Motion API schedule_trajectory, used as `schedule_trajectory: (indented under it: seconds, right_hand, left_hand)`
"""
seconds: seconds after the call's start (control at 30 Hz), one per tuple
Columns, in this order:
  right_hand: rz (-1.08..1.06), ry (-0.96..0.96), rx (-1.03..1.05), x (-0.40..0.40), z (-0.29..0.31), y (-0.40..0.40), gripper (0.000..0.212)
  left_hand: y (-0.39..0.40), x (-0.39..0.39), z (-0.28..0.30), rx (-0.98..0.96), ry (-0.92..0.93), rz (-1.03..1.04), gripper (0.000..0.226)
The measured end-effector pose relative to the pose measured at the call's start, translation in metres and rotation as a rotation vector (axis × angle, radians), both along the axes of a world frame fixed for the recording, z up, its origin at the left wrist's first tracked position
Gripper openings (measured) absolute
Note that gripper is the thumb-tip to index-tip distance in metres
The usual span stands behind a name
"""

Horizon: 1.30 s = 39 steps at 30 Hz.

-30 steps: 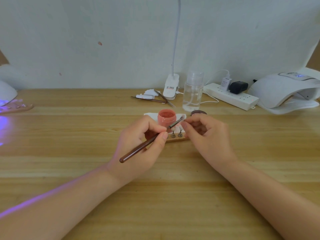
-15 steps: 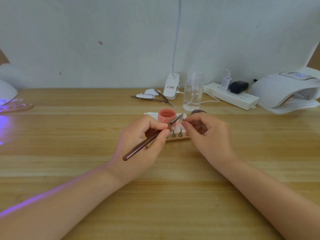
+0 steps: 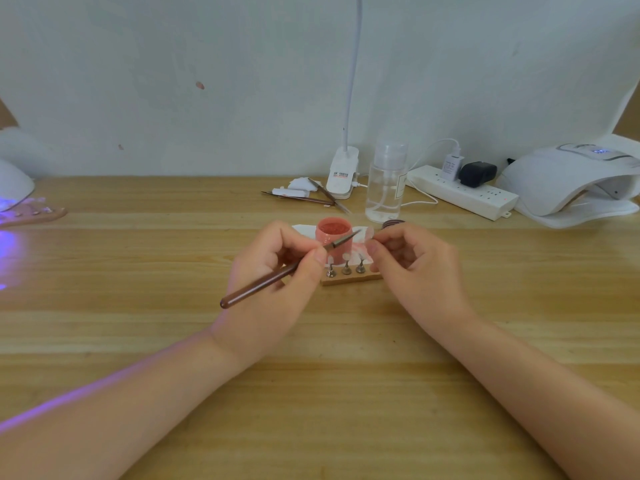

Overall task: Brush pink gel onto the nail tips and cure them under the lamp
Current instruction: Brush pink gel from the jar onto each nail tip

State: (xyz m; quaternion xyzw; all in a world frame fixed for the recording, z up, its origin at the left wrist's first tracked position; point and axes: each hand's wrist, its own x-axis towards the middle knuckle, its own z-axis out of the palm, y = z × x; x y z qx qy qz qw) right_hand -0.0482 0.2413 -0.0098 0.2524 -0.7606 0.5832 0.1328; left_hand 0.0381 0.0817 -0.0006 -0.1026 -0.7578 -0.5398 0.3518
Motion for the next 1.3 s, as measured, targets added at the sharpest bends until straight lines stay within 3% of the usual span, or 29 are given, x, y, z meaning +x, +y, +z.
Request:
schedule_trajectory:
  seconds: [0.1, 0.33, 0.53, 0.77, 0.87, 1.03, 1.3]
  right_hand:
    - [0.036, -0.017, -0.004, 0.002, 0.001, 0.0, 0.008]
    - [0.057, -0.004, 0.011, 0.003, 0.002, 0.0, 0.005]
    - [0.029, -0.013, 0.008, 0.002, 0.002, 0.0, 0.011]
    - [-0.004, 0.027, 0.019, -0.002, -0.001, -0.001, 0.008]
    - [-0.006, 0.04, 0.024, -0.004, -0.002, -0.001, 0.011]
    - [-0.002, 0.064, 0.032, -0.006, -0.005, -0.002, 0.009]
    - [0.026, 0.096, 0.048, -0.006, -0.007, -0.003, 0.005]
  left_hand:
    - [0.0, -0.003, 0.0, 0.075, -0.056, 0.04, 0.01]
    - [0.003, -0.001, 0.0, 0.046, -0.116, 0.026, 0.005]
    - [0.004, 0.004, 0.006, 0.034, -0.076, -0.025, 0.013]
    - [-0.005, -0.019, 0.039, 0.073, -0.204, 0.225, 0.017]
    - [-0.015, -0.037, 0.056, -0.006, -0.317, 0.287, 0.012]
    - [-0.02, -0.065, 0.074, -0.305, -0.556, 0.341, 0.018]
    - [-0.011, -0.091, 0.069, -0.401, -0.741, 0.308, 0.012]
